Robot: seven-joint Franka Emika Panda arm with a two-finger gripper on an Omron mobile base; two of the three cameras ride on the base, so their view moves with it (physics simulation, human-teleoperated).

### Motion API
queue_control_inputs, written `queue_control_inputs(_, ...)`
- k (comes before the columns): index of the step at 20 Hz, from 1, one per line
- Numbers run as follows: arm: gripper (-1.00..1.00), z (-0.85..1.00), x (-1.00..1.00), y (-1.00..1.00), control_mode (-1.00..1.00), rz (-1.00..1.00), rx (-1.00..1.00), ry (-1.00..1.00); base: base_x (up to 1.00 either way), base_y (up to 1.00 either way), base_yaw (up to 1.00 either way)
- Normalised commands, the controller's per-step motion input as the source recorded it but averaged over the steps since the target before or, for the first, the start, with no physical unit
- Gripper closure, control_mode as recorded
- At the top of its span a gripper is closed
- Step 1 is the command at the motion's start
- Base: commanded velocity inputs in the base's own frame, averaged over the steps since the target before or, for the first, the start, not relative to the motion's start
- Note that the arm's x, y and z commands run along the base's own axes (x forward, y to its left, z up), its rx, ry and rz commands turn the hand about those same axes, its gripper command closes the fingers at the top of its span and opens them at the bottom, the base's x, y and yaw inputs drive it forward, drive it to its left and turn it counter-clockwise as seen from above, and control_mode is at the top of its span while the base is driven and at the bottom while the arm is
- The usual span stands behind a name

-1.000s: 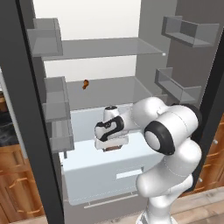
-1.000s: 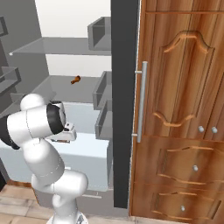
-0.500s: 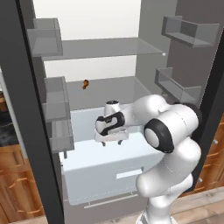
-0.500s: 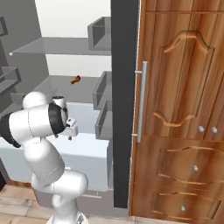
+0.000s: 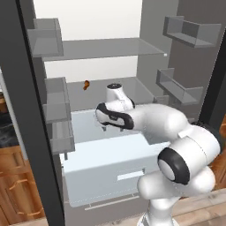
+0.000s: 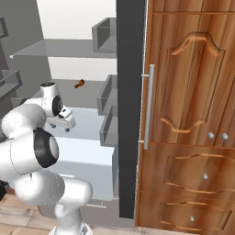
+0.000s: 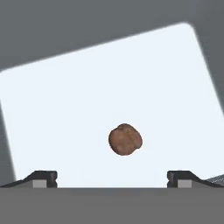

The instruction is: Place the potato and corn inside the fridge drawer. Close the drawer after placing the vegetables.

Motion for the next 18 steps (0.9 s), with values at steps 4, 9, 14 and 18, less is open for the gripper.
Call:
queue_control_inputs(4, -1.00, 0.83, -1.00, -0.29, -1.00, -0.02, 0.00, -0.22, 0.00, 0.00, 0.00)
queue_control_inputs(9, -1.00, 0.52, -1.00, -0.66, -1.00, 0.00, 0.00, -0.11, 0.00, 0.00, 0.00)
queue_control_inputs(14, -1.00, 0.00, -0.19, -0.14, -1.00, 0.03, 0.00, 0.02, 0.00, 0.00, 0.00)
queue_control_inputs(18, -1.00, -0.05, 0.08, 0.00, -1.00, 0.02, 0.00, 0.04, 0.00, 0.00, 0.00)
